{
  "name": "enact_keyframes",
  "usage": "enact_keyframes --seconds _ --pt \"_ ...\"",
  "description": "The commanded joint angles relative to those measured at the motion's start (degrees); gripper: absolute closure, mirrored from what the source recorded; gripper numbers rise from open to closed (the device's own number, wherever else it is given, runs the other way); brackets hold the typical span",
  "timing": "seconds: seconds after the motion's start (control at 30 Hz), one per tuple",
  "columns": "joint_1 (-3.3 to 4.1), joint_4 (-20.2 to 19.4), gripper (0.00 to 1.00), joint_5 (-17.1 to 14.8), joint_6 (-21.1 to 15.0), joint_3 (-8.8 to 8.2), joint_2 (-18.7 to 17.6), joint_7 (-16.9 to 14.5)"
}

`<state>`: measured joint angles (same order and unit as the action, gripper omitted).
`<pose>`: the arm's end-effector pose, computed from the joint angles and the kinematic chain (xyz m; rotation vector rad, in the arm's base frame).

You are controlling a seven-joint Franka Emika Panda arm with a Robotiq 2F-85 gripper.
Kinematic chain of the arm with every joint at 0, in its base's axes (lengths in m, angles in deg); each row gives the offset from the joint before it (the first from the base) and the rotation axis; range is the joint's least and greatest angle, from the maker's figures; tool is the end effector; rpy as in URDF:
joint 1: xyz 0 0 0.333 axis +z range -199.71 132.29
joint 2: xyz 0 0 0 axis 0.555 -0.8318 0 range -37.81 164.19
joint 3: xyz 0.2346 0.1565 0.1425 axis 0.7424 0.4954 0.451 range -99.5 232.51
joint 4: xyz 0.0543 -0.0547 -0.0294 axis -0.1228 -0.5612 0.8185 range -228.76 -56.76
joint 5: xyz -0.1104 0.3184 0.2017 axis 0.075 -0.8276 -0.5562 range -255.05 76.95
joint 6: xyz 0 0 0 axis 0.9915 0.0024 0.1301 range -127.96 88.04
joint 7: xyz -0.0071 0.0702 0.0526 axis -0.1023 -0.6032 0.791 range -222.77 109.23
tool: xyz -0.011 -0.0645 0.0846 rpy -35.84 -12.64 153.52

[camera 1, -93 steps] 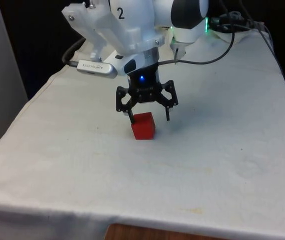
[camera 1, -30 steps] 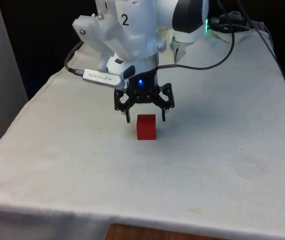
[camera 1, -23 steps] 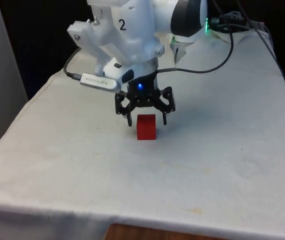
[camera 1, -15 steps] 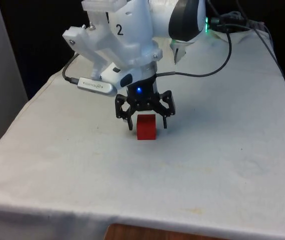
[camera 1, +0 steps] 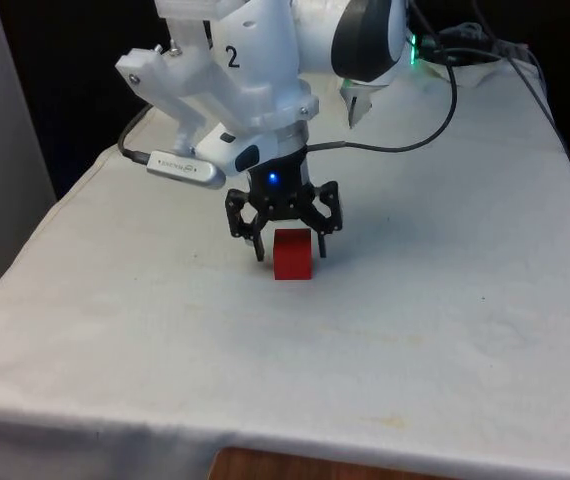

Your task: Stack the two cubes.

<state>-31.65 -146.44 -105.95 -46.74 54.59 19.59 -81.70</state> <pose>0.6757 -0.0965 0.1754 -3.0647 -0.1646 0.0239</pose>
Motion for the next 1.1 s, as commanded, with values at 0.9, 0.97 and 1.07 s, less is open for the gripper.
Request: enact_keyframes --seconds 0.9,0.97,1.07 --pt "0.06 -0.57 1.0 0.29 3.84 -1.2 4.18 -0.4" --pt "0.11 -0.57 1.0 0.4 4.58 -1.43 4.76 -0.4" --pt "0.11 -0.52 1.0 0.57 5.9 -1.78 5.79 -0.34"
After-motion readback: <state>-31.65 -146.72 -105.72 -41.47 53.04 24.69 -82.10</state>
